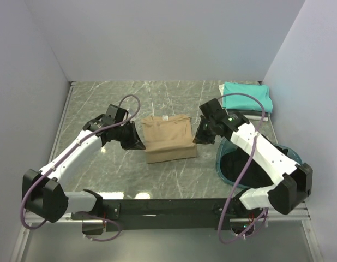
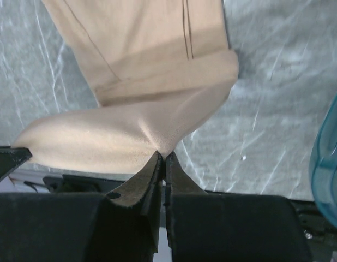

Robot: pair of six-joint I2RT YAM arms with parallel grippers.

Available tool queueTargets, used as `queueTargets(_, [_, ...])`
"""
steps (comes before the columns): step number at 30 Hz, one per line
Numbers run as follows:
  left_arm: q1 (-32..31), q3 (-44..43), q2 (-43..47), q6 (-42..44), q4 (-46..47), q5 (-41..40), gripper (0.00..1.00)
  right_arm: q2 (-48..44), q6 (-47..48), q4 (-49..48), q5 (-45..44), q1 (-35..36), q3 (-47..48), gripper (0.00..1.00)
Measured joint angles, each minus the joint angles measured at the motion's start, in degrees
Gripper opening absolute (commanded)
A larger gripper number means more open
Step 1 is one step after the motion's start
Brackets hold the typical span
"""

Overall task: Fold and stack the t-shirts
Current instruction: Fold the tshirt

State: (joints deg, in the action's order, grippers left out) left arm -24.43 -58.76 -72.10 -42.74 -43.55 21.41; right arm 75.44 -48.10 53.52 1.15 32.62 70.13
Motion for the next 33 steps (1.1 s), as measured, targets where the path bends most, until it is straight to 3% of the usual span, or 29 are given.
queueTargets(15, [5.5,-5.6,-12.5,-0.2,8.7,2.4,0.00,15.3,7.1,-1.0,0.0,-6.2,12.2,0.00])
queueTargets(33, [11.6,-16.2,-29.9,2.0,11.6,6.2,0.00,34.4,11.8,-1.8,2.3,-10.9,27.7,0.00])
